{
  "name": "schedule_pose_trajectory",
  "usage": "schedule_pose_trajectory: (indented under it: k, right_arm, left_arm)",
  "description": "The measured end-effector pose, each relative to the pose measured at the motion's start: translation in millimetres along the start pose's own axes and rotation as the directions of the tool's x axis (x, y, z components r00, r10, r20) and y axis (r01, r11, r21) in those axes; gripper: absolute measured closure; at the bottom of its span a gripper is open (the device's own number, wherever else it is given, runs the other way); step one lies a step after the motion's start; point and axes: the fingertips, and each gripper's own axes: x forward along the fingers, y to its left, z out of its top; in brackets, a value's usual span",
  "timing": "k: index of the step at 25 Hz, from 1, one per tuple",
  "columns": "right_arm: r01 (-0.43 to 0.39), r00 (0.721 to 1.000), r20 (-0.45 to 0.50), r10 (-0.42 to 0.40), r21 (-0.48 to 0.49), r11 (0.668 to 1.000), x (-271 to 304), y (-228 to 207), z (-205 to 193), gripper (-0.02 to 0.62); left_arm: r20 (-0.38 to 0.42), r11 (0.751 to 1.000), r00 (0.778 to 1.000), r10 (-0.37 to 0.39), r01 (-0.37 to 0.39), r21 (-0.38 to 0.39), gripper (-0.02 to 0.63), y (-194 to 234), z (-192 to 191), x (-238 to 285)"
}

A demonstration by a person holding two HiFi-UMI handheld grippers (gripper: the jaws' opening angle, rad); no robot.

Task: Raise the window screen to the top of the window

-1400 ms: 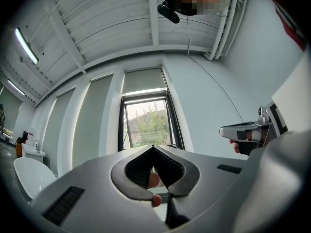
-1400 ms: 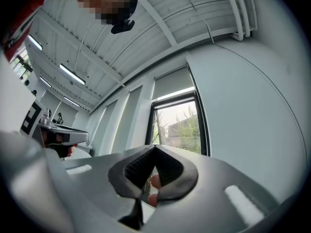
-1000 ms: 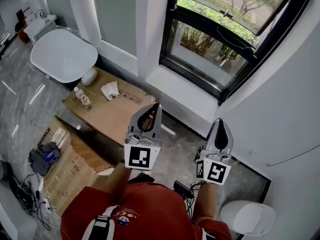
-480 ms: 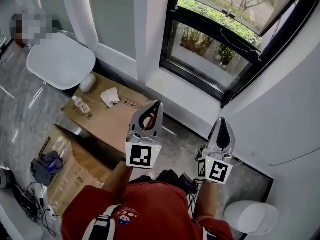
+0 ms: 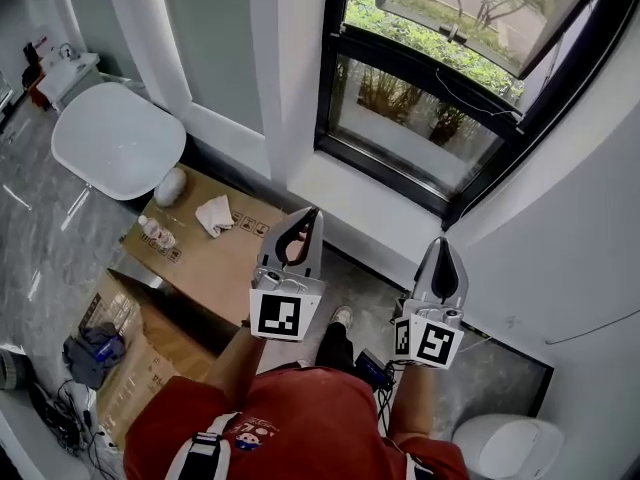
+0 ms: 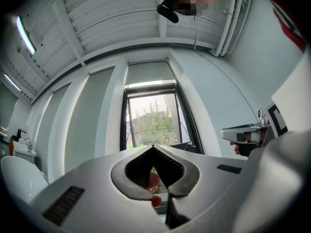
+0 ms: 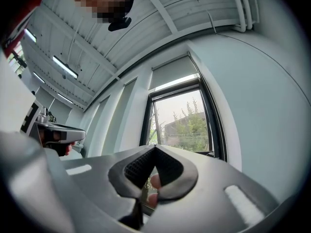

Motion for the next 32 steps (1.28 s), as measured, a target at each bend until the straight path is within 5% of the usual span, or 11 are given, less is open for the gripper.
schedule_pose_trajectory:
  k: [19, 32]
  right_arm:
    - [0.045, 0.999, 0.005, -0.045, 0.006, 0.999, 157, -138, -49, 0.586]
    - [0.044, 0.999, -0.002, -0.044, -0.021, 0.999, 236, -180, -80, 0.586]
  left_arm:
    - [0.012, 0.999, 1.0, -0.026, 0.026, 0.019, 0.6, -35, -22, 219]
    - [-0.008, 0.998, 0.998, -0.057, 0.057, 0.017, 0.601, -39, -46, 317]
